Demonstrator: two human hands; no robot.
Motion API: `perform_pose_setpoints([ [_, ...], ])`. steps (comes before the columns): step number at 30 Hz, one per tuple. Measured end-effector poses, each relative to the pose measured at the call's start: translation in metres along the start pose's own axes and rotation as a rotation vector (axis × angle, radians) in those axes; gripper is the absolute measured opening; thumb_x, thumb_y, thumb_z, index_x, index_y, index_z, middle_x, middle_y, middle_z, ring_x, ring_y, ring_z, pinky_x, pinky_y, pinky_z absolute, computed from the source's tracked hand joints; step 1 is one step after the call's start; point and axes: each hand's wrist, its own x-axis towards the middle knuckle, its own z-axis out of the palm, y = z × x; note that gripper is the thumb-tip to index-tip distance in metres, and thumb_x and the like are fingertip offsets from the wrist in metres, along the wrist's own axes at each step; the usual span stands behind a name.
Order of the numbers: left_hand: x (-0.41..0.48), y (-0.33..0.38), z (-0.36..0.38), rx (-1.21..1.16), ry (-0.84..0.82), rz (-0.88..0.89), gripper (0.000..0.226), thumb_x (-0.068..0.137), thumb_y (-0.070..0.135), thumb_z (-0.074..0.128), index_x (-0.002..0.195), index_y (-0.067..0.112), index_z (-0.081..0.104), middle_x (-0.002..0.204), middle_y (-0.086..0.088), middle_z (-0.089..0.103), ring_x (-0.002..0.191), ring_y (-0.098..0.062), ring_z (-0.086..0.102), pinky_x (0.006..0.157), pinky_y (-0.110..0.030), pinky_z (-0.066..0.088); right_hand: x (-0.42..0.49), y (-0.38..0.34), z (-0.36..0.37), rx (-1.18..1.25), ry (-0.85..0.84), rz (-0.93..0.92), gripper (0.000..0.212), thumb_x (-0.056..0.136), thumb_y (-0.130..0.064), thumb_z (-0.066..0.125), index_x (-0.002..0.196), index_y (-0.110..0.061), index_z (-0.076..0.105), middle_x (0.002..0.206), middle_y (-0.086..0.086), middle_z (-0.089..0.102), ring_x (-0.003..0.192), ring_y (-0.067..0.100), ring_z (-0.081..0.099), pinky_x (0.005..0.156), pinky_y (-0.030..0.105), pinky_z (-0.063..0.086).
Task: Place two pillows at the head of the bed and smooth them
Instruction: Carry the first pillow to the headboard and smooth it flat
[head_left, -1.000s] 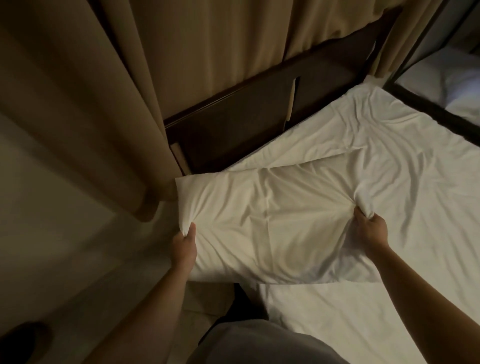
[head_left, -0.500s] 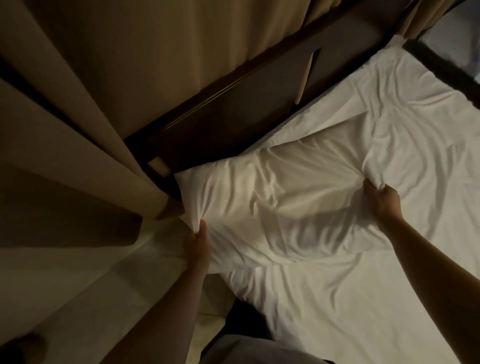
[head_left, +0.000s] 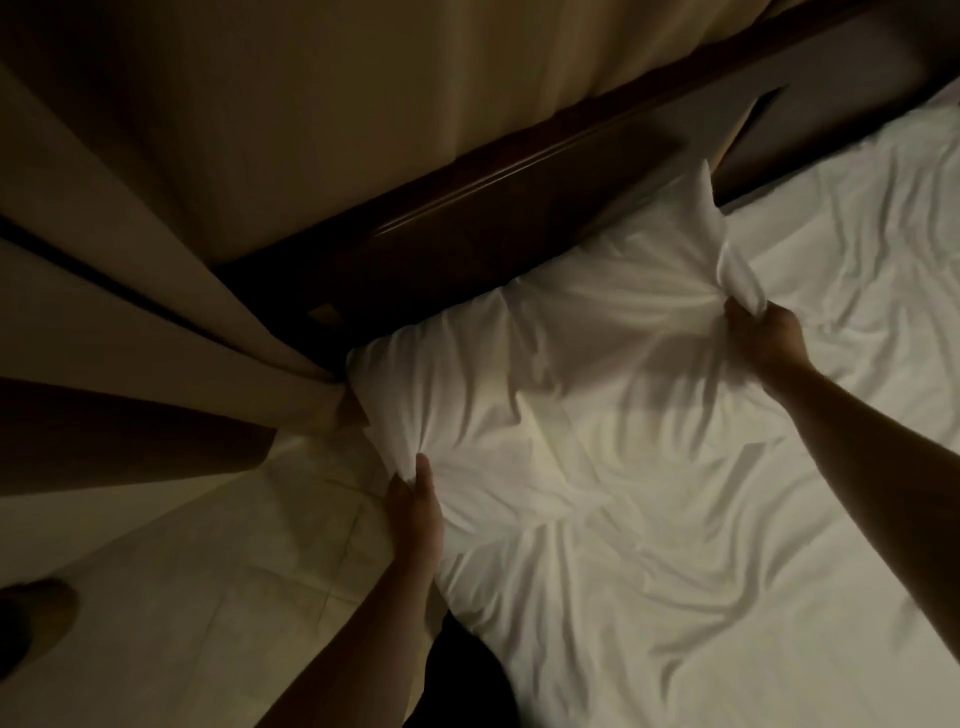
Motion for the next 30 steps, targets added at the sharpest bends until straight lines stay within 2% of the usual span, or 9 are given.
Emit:
perform_pose_setpoints([
  [3, 0.005, -0.004, 0.017, -0.015, 0.02, -0.001, 0.064, 0.098, 0.056, 0.049, 0.125, -0.001, 0.06, 0.109, -0.011, 0.068, 0.092, -0.021, 0.064, 0.071, -0.027, 0.049, 0.033, -0.015, 0.012, -0.055, -0.011, -0.016, 0.045, 0.099, -0.039, 0.054, 0.122, -0.002, 0.066, 0.105, 0.02, 0.068, 0.093, 0.031, 0.064, 0.074, 0.032, 0.042],
  [6, 0.011, -0.008, 0.03, 0.002, 0.025, -0.014, 0.066, 0.098, 0.058, 0.048, 0.126, 0.0, 0.058, 0.108, -0.009, 0.066, 0.088, -0.018, 0.062, 0.071, -0.029, 0.047, 0.057, -0.014, 0.02, -0.125, 0.0, -0.024, 0.05, 0.1, -0.042, 0.05, 0.125, -0.002, 0.064, 0.12, 0.026, 0.066, 0.11, 0.042, 0.063, 0.081, 0.036, 0.046],
  [11, 0.025, -0.017, 0.041, 0.099, 0.018, -0.06, 0.064, 0.101, 0.053, 0.044, 0.126, -0.005, 0.056, 0.108, -0.012, 0.062, 0.093, -0.026, 0.06, 0.078, -0.03, 0.043, 0.074, 0.015, 0.034, -0.211, -0.039, 0.052, 0.065, 0.099, -0.056, 0.035, 0.127, -0.004, 0.061, 0.125, 0.029, 0.062, 0.115, 0.044, 0.059, 0.094, 0.044, 0.047],
  [16, 0.043, -0.023, 0.044, 0.232, -0.059, -0.05, 0.086, 0.09, 0.073, 0.04, 0.117, -0.005, 0.06, 0.107, -0.015, 0.068, 0.085, -0.024, 0.065, 0.063, -0.028, 0.049, 0.074, 0.032, 0.048, -0.32, -0.167, -0.038, 0.063, 0.099, -0.059, 0.028, 0.135, -0.016, 0.055, 0.136, 0.027, 0.056, 0.122, 0.044, 0.054, 0.102, 0.046, 0.042],
  [17, 0.043, -0.023, 0.045, 0.251, -0.034, -0.047, 0.091, 0.087, 0.076, 0.042, 0.123, -0.006, 0.056, 0.116, -0.019, 0.066, 0.093, -0.029, 0.067, 0.066, -0.032, 0.053, 0.074, 0.036, 0.053, -0.365, -0.194, -0.061, 0.066, 0.095, -0.063, 0.027, 0.133, -0.016, 0.055, 0.134, 0.027, 0.057, 0.12, 0.045, 0.055, 0.102, 0.047, 0.042],
  [19, 0.044, -0.019, 0.046, 0.297, 0.069, -0.043, 0.094, 0.088, 0.073, 0.049, 0.145, -0.001, 0.039, 0.141, -0.021, 0.052, 0.117, -0.039, 0.06, 0.087, -0.046, 0.056, 0.073, 0.04, 0.064, -0.454, -0.202, -0.086, 0.07, 0.09, -0.064, 0.027, 0.13, -0.012, 0.051, 0.131, 0.031, 0.057, 0.119, 0.048, 0.054, 0.101, 0.051, 0.043],
  [22, 0.049, 0.0, 0.046, 0.447, 0.189, 0.099, 0.082, 0.095, 0.061, 0.049, 0.156, 0.012, 0.026, 0.157, -0.015, 0.034, 0.133, -0.04, 0.048, 0.098, -0.051, 0.049, 0.065, 0.031, 0.086, -0.486, -0.112, -0.183, 0.077, 0.092, -0.06, 0.033, 0.148, -0.007, 0.041, 0.147, 0.03, 0.045, 0.136, 0.047, 0.041, 0.112, 0.051, 0.032],
  [24, 0.06, 0.013, 0.047, 0.562, 0.229, 0.249, 0.077, 0.097, 0.058, 0.044, 0.157, 0.014, 0.024, 0.158, -0.015, 0.034, 0.138, -0.037, 0.044, 0.105, -0.05, 0.046, 0.052, 0.018, 0.102, -0.509, -0.086, -0.28, 0.078, 0.093, -0.063, 0.033, 0.156, -0.017, 0.032, 0.159, 0.024, 0.032, 0.145, 0.042, 0.03, 0.117, 0.052, 0.024],
  [30, 0.104, 0.047, 0.071, 0.825, 0.127, 0.71, 0.072, 0.104, 0.056, 0.034, 0.162, 0.017, 0.017, 0.167, -0.01, 0.022, 0.152, -0.03, 0.024, 0.121, -0.044, 0.024, 0.021, -0.02, 0.154, -0.576, -0.166, -0.557, 0.061, 0.103, -0.059, 0.027, 0.159, -0.039, 0.014, 0.169, 0.008, 0.014, 0.154, 0.033, 0.013, 0.122, 0.053, 0.01],
])
